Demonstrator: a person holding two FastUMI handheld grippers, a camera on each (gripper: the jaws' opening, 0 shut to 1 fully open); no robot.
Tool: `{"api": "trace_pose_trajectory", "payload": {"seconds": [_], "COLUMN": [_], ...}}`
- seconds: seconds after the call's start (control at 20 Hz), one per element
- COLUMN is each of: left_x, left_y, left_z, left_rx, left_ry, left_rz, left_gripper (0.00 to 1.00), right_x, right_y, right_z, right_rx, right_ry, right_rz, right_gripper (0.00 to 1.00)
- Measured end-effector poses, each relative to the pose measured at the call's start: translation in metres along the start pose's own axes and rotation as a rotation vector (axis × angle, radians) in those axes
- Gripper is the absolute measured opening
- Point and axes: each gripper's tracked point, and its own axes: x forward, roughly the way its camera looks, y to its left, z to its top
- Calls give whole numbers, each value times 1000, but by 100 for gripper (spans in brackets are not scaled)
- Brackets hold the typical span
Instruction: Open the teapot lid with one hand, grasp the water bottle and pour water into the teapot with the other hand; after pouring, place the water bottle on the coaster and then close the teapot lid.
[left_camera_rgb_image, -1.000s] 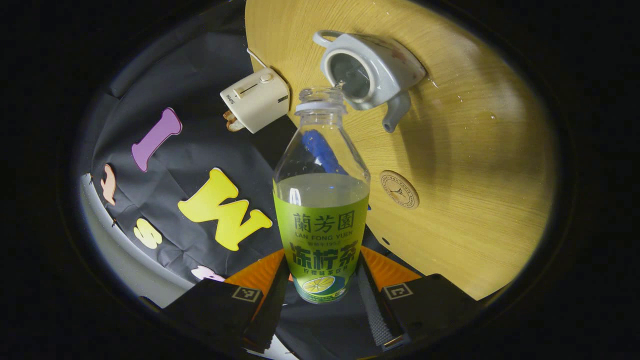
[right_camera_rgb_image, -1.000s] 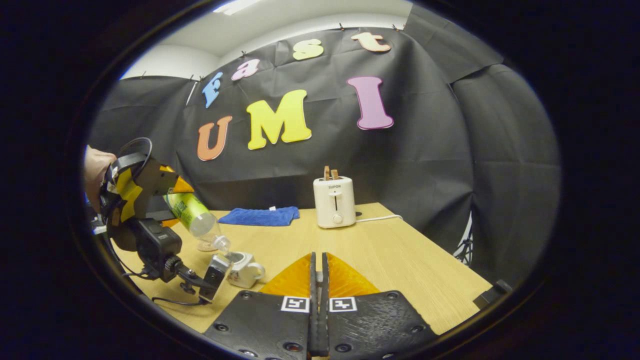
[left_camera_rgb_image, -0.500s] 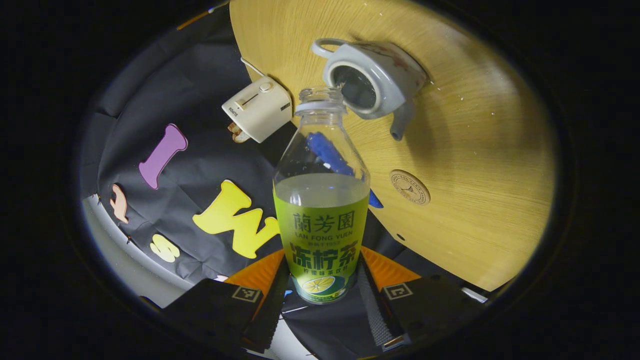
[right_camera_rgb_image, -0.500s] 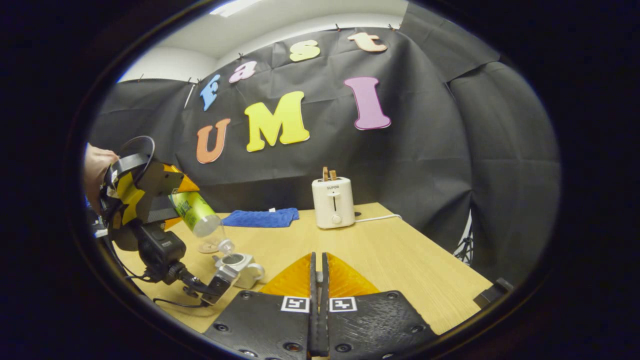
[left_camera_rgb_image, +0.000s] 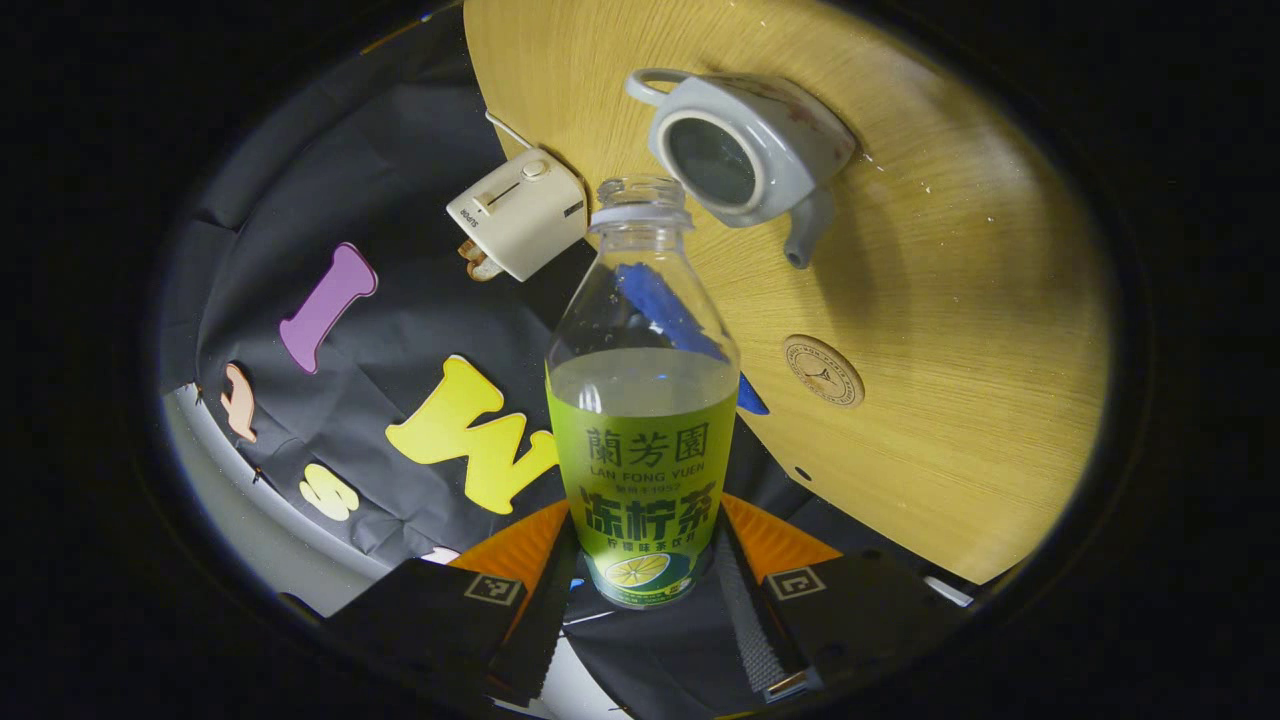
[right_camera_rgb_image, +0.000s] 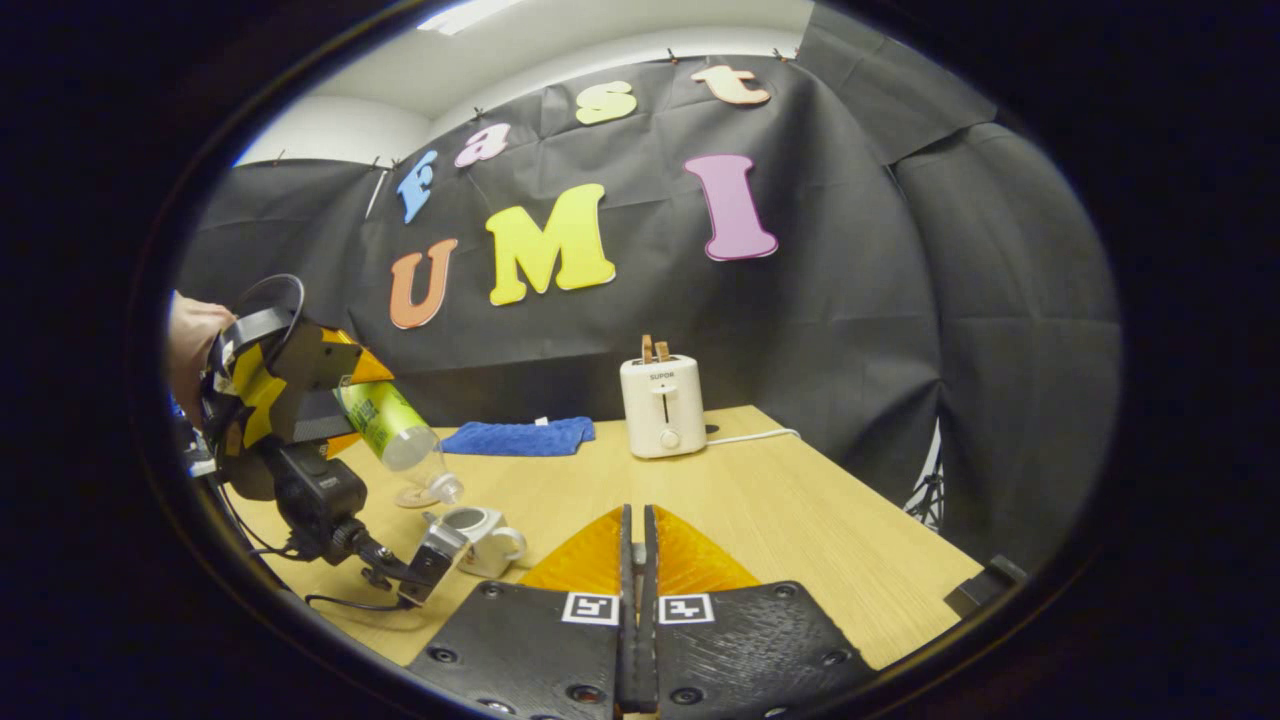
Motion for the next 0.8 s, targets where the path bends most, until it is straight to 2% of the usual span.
{"api": "trace_pose_trajectory", "payload": {"seconds": [0.2, 0.3, 0.35, 0.4, 0.65, 0.75, 0.8], "left_x": [3, 3, 2, 2, -10, -11, -9], "left_y": [-13, -20, -24, -30, -35, -40, -46], "left_z": [8, 11, 12, 12, 3, -8, -12], "left_rx": [-74, -175, -237, -308, -644, -829, -942], "left_ry": [-42, -72, -91, -101, -139, -137, -131], "left_rz": [-16, -37, -51, -72, -81, -73, -90], "left_gripper": [74, 77, 73, 74, 74, 74, 70], "right_x": [1, -2, -3, -4, -10, -11, -11], "right_y": [0, 1, 2, 4, 10, 13, 17], "right_z": [0, 4, 7, 8, 24, 30, 31], "right_rx": [-2, -5, -5, -8, -16, -11, -12], "right_ry": [1, -6, -11, -14, -39, -49, -49], "right_rz": [-3, -8, -9, -8, -11, -9, -7], "right_gripper": [0, 0, 0, 0, 0, 0, 0]}}
